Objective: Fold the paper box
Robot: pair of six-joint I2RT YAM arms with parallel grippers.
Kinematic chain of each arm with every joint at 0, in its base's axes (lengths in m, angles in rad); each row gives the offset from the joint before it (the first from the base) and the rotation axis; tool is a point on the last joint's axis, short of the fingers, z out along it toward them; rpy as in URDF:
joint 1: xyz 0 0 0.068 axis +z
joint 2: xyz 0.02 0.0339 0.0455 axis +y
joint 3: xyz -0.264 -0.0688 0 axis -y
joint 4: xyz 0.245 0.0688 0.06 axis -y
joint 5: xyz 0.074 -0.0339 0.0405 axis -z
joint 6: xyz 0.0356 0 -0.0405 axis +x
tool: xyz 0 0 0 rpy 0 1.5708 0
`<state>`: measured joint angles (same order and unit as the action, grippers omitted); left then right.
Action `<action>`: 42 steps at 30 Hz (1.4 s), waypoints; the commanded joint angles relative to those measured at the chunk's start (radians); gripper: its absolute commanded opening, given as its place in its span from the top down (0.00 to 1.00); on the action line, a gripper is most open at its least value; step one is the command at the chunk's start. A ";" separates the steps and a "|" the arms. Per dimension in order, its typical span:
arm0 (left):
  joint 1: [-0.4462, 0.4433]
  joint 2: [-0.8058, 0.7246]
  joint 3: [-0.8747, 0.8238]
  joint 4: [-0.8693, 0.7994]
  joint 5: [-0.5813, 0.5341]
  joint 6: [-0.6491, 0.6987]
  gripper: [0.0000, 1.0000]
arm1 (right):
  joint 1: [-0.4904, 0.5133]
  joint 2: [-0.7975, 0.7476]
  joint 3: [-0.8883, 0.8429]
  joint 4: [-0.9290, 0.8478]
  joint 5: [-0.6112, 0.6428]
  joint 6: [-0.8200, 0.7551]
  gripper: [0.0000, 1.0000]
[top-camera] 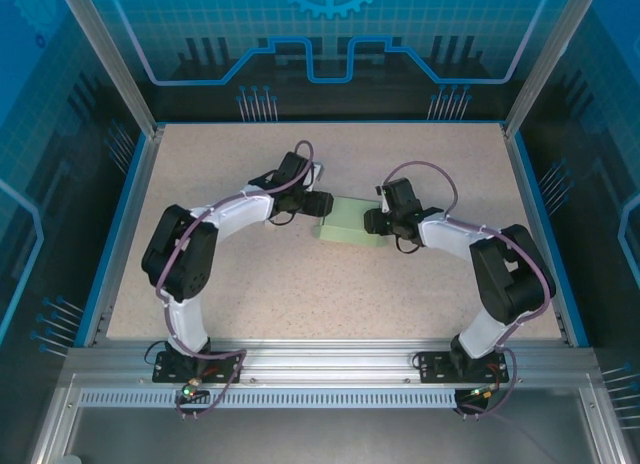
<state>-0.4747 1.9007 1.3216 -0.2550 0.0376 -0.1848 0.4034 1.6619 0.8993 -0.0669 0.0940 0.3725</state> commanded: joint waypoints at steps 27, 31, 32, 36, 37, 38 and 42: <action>-0.015 -0.144 -0.160 0.161 0.068 -0.069 0.32 | 0.013 -0.172 0.051 -0.296 0.071 -0.150 0.45; -0.004 -0.109 -0.125 0.142 0.097 -0.053 0.32 | 0.089 -0.238 -0.011 -0.319 0.069 -0.115 0.43; 0.000 -0.091 -0.098 0.126 0.104 -0.040 0.32 | 0.116 -0.248 -0.014 -0.342 0.078 -0.110 0.42; 0.006 -0.005 0.005 0.116 0.141 0.022 0.31 | 0.188 -0.266 -0.041 -0.399 0.066 -0.094 0.42; 0.006 0.021 0.034 0.108 0.150 0.037 0.30 | 0.198 -0.268 -0.048 -0.398 0.050 -0.092 0.42; 0.006 0.054 0.074 0.093 0.162 0.059 0.30 | 0.204 -0.269 -0.056 -0.392 0.031 -0.089 0.42; 0.008 0.174 0.223 0.028 0.215 0.115 0.29 | 0.210 -0.269 -0.078 -0.381 0.018 -0.076 0.42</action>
<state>-0.4740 2.0094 1.4548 -0.1631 0.1802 -0.1429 0.6041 1.4136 0.8360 -0.4202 0.1295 0.2726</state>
